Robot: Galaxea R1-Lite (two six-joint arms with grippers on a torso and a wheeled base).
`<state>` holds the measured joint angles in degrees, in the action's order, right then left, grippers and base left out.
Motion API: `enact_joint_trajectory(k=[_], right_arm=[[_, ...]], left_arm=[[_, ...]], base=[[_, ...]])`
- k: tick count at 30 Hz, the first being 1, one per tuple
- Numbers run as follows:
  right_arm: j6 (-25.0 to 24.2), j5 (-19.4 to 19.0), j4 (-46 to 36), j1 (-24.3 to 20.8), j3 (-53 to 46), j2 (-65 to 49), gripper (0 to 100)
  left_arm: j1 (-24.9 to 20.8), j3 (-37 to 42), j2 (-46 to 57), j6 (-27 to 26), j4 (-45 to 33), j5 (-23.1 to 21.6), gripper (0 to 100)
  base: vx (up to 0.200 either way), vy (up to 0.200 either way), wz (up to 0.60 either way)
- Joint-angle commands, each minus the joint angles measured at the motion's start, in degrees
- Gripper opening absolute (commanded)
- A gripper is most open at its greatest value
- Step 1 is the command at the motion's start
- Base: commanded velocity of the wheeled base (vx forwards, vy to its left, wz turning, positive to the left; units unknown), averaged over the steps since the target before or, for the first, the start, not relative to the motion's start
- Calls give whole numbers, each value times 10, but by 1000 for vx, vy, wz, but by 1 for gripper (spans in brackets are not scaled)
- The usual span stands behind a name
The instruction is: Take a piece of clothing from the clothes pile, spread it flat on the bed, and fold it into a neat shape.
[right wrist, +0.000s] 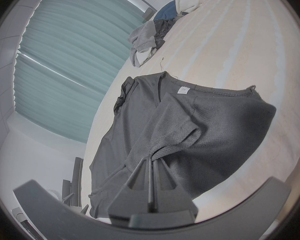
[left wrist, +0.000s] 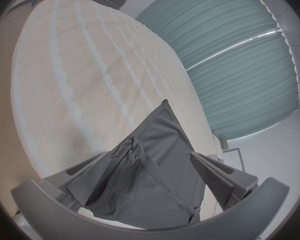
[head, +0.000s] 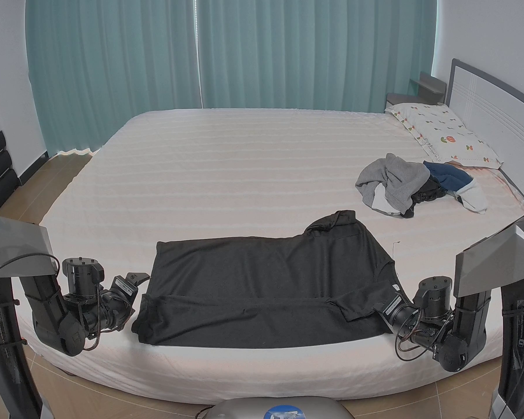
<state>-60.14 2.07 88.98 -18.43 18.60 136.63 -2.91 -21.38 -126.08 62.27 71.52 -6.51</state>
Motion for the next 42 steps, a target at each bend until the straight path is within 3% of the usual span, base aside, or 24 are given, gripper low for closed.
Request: enact_joint_trajectory(k=[1,9,23,24,31,42], right_arm=[[-1,1,8,-3,-10,-17,0],[-1,0,8,-15,-56,-63,0],[6,-4,8,-15,-87,-40,0],[14,-4,8,-15,-89,-36,100],[58,2,8,-20,-109,-60,100],[63,-5,8,18,-93,-127,100]], left_arm=[[0,0,-1,0,0,0,100],[0,0,-2,0,0,0,100],[0,0,-2,0,0,0,100],[0,0,-2,0,0,0,100],[0,0,-2,0,0,0,100],[0,-1,-2,0,0,0,100]], base=[[0,0,0],[0,0,0],[0,0,0],[0,0,0],[0,0,0],[0,0,0]])
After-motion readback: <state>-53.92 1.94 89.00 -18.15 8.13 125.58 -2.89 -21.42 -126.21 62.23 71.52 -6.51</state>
